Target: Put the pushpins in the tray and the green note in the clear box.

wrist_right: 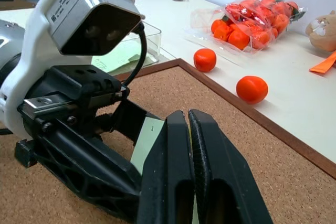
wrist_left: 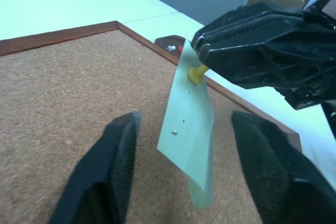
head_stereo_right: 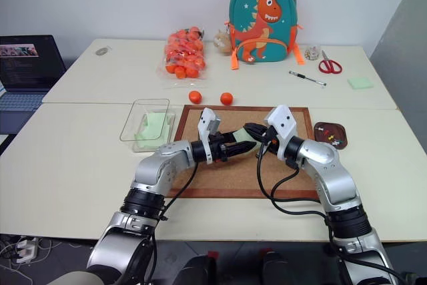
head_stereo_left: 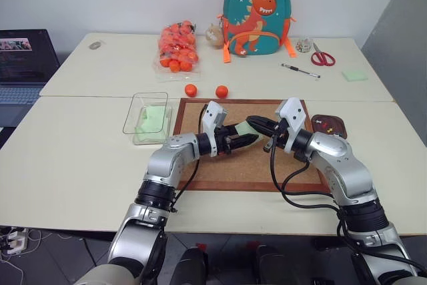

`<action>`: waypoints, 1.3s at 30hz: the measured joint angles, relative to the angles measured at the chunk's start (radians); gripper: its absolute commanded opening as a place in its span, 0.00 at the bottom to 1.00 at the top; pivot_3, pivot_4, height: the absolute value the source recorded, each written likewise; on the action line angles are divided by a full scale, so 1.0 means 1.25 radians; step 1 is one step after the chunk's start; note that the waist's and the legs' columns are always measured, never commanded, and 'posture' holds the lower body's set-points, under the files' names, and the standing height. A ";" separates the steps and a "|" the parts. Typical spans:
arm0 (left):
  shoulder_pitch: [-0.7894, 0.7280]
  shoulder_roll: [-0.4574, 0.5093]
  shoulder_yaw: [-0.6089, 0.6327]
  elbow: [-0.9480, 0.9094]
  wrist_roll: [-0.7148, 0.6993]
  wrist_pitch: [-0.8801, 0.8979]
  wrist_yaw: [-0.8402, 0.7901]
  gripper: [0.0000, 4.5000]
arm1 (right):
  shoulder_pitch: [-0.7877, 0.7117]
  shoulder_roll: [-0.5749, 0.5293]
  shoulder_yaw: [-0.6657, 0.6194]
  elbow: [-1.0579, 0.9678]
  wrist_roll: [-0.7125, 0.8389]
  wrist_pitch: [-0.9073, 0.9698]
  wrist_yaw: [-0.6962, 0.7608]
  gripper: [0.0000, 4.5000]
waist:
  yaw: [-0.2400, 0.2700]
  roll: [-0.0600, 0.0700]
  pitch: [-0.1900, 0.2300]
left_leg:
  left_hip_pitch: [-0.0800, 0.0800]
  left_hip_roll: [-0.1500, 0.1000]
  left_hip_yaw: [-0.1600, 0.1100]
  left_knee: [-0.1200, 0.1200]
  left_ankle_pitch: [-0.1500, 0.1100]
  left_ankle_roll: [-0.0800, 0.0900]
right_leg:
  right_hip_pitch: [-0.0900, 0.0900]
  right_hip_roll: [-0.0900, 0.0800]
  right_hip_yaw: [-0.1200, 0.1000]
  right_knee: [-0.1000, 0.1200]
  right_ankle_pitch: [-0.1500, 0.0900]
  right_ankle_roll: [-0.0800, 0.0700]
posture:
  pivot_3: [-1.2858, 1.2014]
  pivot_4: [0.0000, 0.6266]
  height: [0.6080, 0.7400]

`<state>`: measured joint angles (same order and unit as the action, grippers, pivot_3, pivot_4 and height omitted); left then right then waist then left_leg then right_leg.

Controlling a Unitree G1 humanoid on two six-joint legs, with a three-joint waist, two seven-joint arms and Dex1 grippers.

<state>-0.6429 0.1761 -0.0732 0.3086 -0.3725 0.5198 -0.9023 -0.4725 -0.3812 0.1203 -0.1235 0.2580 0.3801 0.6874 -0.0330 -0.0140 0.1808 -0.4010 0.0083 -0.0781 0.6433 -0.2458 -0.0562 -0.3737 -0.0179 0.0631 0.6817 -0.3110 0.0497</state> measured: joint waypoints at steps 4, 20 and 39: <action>0.000 -0.004 0.001 0.000 -0.006 0.005 0.007 0.33 | 0.000 0.006 -0.001 -0.009 0.000 0.001 -0.009 0.00 | 0.000 0.000 0.000 | 0.000 0.000 0.000 0.000 0.000 0.000 | 0.000 0.000 0.000 0.000 0.000 0.000 | 0.52 0.24 1.00; 0.002 -0.006 0.058 -0.060 -0.128 0.176 0.032 0.01 | 0.025 0.035 -0.017 -0.010 0.018 -0.002 -0.025 0.00 | 0.000 0.000 0.000 | 0.000 0.000 0.000 0.000 0.000 0.000 | 0.000 0.000 0.000 0.000 0.000 0.000 | 0.52 0.24 1.00; 0.006 -0.037 0.129 -0.103 -0.235 0.281 0.123 0.01 | 0.051 0.092 -0.078 -0.070 0.097 0.013 -0.086 0.00 | 0.000 0.000 0.000 | 0.000 0.000 0.000 0.000 0.000 0.000 | 0.000 0.000 0.000 0.000 0.000 0.000 | 0.52 0.24 1.00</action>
<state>-0.6360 0.1294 0.0876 0.1797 -0.6667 0.8710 -0.7479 -0.4092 -0.2662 0.0226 -0.2111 0.3797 0.3966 0.5800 -0.0329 -0.0140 0.1808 -0.4009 0.0090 -0.0782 0.6433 -0.2456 -0.0564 -0.3736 -0.0181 0.0634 0.6818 -0.3110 0.0497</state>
